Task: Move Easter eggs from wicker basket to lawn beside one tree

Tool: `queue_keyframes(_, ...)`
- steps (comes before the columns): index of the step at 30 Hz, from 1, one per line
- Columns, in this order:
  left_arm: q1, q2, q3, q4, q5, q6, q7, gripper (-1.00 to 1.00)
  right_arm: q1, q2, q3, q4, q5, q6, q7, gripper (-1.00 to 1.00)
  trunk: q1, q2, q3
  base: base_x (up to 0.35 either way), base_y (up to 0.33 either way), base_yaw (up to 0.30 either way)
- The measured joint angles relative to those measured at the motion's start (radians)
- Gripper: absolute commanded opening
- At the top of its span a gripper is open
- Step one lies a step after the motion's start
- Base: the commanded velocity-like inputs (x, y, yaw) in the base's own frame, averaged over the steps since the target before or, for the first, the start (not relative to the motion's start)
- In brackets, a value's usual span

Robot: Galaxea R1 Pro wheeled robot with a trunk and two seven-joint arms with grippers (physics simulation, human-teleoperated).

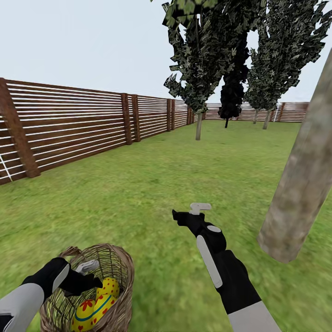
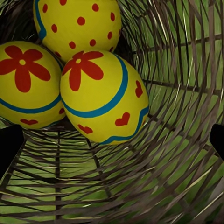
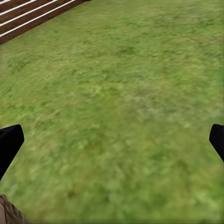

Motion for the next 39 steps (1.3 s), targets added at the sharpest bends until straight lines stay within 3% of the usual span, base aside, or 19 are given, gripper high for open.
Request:
queue_keyframes(13, 0.0, 0.001, 0.0, -0.001, 0.0, 0.0, -0.002, 1.0, 0.0, 0.001, 0.0, 0.001, 0.0, 0.0, 0.001, 1.0, 0.0, 0.0, 0.0, 0.0, 0.0, 0.0)
queue_keyframes(19, -0.001, 0.002, 0.0, -0.002, 0.0, 0.0, -0.002, 1.0, 0.0, 0.001, 0.015, 0.003, 0.0, 0.0, 0.0, 1.0, 0.023, -0.042, -0.019, 0.0, 0.0, 0.0)
queue_keyframes(30, -0.005, 0.003, 0.0, -0.006, 0.0, -0.001, 0.0, 1.0, 0.0, 0.001, 0.02, 0.003, 0.0, 0.0, -0.001, 1.0, 0.023, -0.042, -0.023, 0.0, 0.0, 0.0)
queue_keyframes(39, -0.007, 0.003, -0.001, -0.019, 0.0, -0.002, 0.003, 1.0, 0.0, 0.001, 0.02, 0.003, 0.0, 0.0, -0.001, 1.0, 0.028, -0.044, -0.057, 0.0, 0.0, 0.0)
